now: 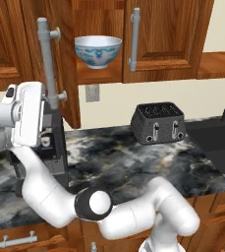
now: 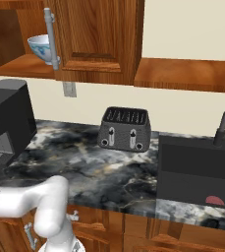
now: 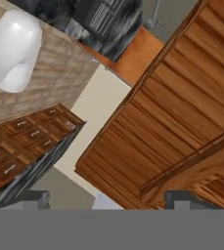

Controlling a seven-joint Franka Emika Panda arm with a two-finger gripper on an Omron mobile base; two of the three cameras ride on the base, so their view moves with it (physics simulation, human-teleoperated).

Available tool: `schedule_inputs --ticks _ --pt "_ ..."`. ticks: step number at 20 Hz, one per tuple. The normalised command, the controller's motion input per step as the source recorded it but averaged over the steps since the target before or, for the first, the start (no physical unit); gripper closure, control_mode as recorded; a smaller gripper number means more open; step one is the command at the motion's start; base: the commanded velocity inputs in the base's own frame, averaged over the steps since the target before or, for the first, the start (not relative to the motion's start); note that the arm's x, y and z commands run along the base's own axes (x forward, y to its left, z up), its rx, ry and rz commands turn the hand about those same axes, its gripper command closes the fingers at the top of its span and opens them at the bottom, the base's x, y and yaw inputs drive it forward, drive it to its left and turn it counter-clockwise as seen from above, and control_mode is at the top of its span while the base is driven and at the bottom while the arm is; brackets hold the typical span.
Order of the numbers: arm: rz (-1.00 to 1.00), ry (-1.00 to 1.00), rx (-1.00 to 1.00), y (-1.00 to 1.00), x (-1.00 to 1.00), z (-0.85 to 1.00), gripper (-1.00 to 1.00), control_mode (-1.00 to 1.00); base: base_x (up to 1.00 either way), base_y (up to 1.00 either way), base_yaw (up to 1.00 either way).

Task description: Open the cabinet. Pick the bowls from the counter and place them in the cabinet. Then close the cabinet.

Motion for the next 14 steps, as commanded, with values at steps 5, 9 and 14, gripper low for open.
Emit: schedule_inputs --ticks 5,9,14 --pt "0.11 0.09 -0.03 -1.0 0.24 0.03 -1.0 -1.0 0.0 0.0 0.0" --pt "0.21 0.02 0.0 -1.0 0.53 0.12 -1.0 -1.0 0.0 0.0 0.0" --pt "0.28 0.0 0.0 -1.0 0.89 0.31 -1.0 -1.0 0.0 0.0 0.0"
